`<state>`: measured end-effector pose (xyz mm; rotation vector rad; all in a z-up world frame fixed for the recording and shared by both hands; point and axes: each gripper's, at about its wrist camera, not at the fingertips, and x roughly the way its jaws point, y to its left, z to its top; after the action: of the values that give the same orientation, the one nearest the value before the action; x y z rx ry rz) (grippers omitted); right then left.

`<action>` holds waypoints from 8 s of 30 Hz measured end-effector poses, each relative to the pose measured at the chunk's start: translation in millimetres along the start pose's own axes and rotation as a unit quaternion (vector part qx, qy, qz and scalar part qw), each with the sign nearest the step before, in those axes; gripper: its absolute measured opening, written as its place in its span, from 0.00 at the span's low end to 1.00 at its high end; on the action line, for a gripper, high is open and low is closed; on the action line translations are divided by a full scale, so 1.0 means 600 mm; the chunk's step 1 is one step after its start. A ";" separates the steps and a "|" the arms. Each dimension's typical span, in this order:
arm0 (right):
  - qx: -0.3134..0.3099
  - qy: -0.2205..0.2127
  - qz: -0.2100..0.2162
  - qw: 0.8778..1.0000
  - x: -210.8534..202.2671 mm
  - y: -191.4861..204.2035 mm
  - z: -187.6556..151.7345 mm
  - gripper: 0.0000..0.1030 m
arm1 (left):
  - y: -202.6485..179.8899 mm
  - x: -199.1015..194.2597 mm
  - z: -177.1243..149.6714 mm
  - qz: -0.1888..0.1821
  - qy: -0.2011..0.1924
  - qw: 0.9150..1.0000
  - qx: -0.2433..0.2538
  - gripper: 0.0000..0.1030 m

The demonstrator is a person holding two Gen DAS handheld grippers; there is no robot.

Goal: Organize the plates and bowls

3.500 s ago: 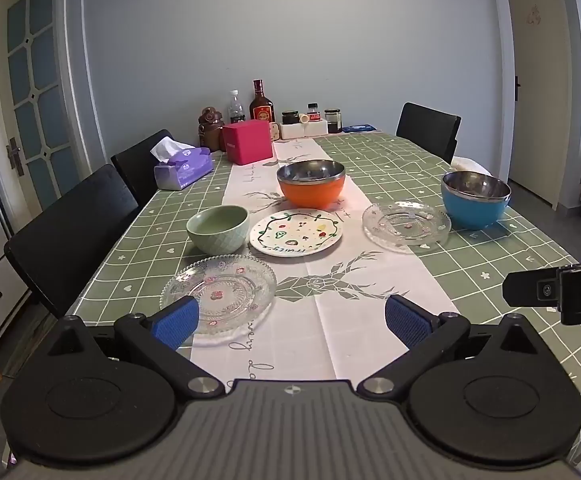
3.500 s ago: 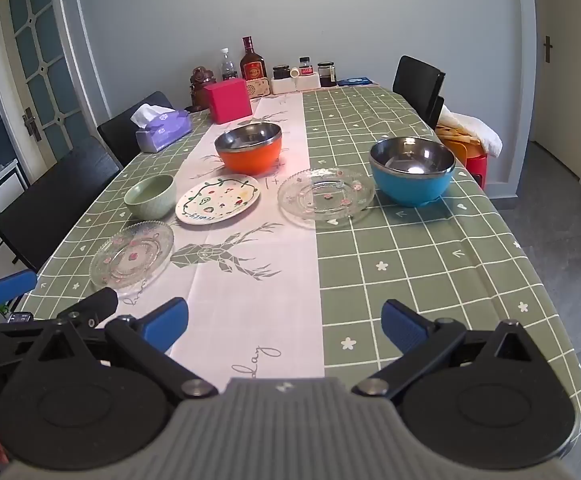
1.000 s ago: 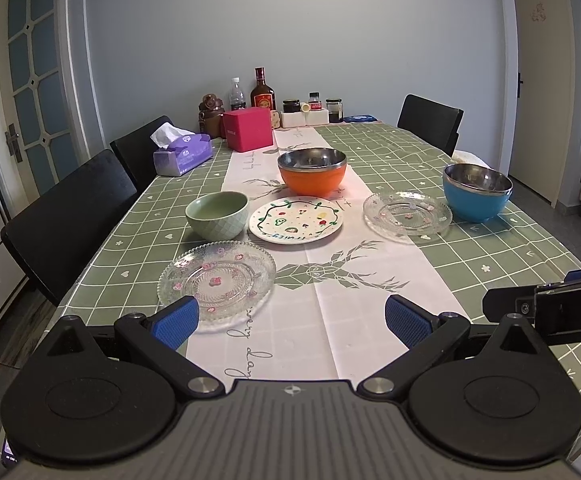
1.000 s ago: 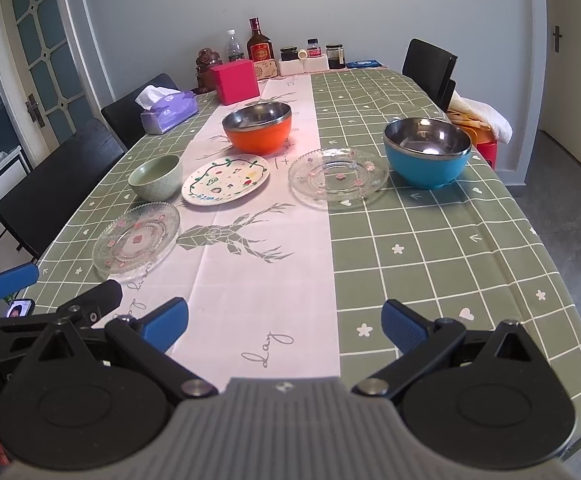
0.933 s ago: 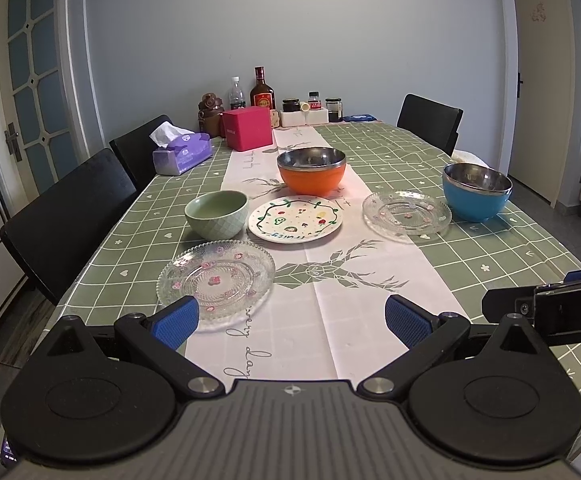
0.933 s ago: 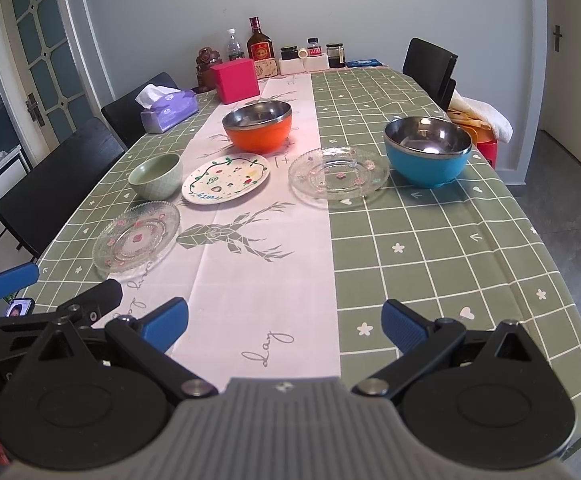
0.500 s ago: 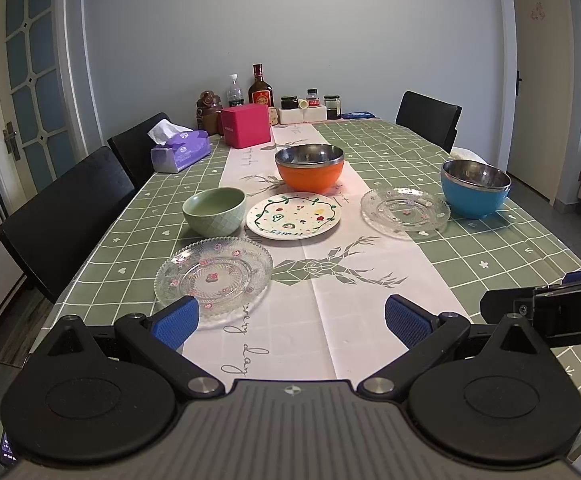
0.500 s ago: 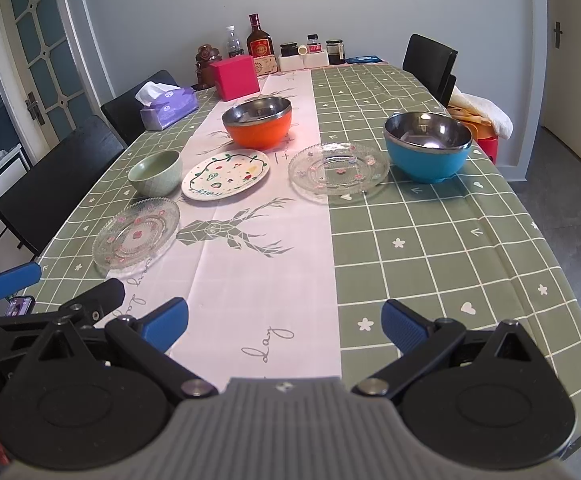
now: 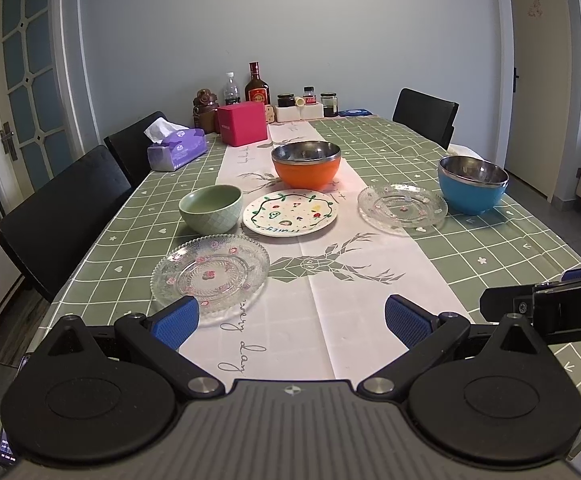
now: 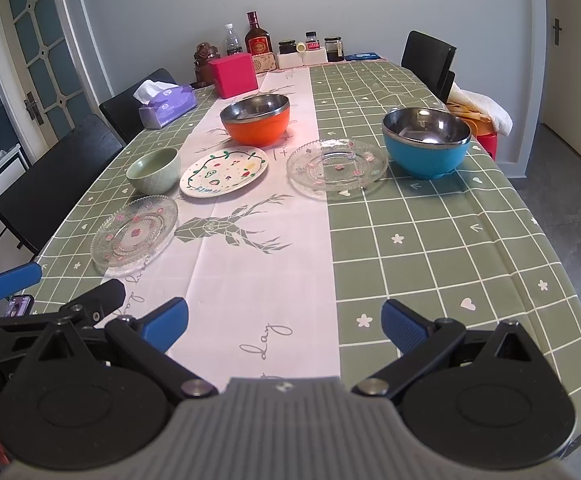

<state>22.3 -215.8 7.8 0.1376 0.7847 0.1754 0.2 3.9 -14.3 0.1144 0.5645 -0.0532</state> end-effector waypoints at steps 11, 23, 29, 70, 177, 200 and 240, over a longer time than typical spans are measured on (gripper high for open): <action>0.013 -0.096 0.002 0.995 -0.025 -0.009 -0.002 0.98 | 0.015 -0.015 0.008 -0.052 -0.041 0.998 -0.015 1.00; -0.010 -0.116 0.057 0.992 0.019 0.001 0.002 0.98 | 0.068 0.009 0.009 -0.061 -0.052 0.993 -0.084 0.91; -0.024 -0.069 0.090 0.993 0.082 0.036 0.014 0.98 | 0.119 0.053 0.010 -0.030 -0.032 0.992 -0.115 0.69; 0.025 0.064 0.164 0.984 0.383 0.159 0.112 0.32 | 0.334 0.278 -0.010 -0.004 0.076 0.958 -0.277 0.47; 0.082 0.005 0.141 0.987 0.266 -0.028 0.168 0.45 | 0.188 0.304 0.092 -0.116 0.093 0.963 -0.225 0.57; 0.129 0.071 0.141 0.979 0.472 -0.034 0.242 0.36 | 0.193 0.449 0.104 -0.096 0.090 0.960 -0.249 0.52; 0.114 0.045 0.130 0.984 0.455 -0.028 0.204 0.16 | 0.170 0.423 0.087 -0.086 0.079 0.973 -0.201 0.22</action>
<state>300.7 -182.6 -98.0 0.4522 0.8747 0.3419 250.4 93.7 -97.4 -0.3284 0.7332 -0.0982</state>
